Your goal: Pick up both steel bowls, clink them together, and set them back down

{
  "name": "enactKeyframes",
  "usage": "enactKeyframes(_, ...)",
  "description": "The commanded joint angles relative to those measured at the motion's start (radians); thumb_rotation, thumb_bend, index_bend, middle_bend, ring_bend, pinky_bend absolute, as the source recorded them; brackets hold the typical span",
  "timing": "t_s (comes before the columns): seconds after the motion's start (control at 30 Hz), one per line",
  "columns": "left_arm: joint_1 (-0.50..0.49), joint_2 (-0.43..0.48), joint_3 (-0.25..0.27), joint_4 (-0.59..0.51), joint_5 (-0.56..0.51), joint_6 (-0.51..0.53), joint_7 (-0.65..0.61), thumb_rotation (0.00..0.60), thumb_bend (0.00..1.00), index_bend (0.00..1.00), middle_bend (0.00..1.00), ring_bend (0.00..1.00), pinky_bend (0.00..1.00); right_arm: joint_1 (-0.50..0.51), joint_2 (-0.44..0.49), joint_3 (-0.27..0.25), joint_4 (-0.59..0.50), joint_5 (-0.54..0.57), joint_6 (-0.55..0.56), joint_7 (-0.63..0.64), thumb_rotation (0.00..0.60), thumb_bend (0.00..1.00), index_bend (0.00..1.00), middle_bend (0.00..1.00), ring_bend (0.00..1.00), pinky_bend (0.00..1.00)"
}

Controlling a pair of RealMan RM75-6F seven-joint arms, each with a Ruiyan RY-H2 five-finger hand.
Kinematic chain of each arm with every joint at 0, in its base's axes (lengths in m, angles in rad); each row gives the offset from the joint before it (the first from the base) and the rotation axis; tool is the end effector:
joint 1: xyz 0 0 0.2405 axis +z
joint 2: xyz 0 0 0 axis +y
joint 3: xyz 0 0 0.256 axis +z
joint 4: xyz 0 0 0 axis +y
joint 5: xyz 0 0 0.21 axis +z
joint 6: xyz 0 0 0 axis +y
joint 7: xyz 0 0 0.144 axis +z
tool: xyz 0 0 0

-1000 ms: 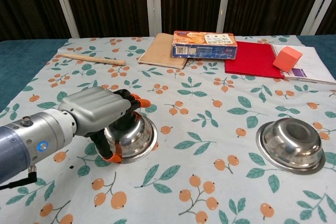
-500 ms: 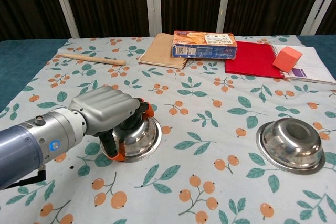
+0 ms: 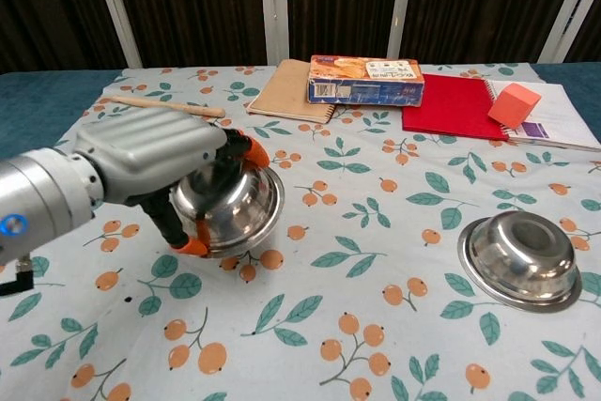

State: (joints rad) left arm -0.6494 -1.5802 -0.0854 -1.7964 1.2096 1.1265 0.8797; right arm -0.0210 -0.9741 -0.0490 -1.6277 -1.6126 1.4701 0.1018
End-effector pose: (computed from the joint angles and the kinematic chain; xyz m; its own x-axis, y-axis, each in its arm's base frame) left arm -0.1017 0.2588 -0.0256 0.6586 0.0862 0.7475 0.6573 -0.5494 -0.5158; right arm -0.3285 -0.1251 0.1831 0.4184 -0.1610 0.8939 -0.9060 -0.0046 0.4232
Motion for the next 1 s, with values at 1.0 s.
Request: enactKeyframes(1.0,0.159,0.316,0.058,-0.032,0.164,0.157,-0.231,0.600,0.26,0.37,0.50,0.41,0.63,0.383,-0.327,0.113,-0.125,0.342,-0.505,-0.507,0.508,0.25,0.00,0.00,0.00,0.00)
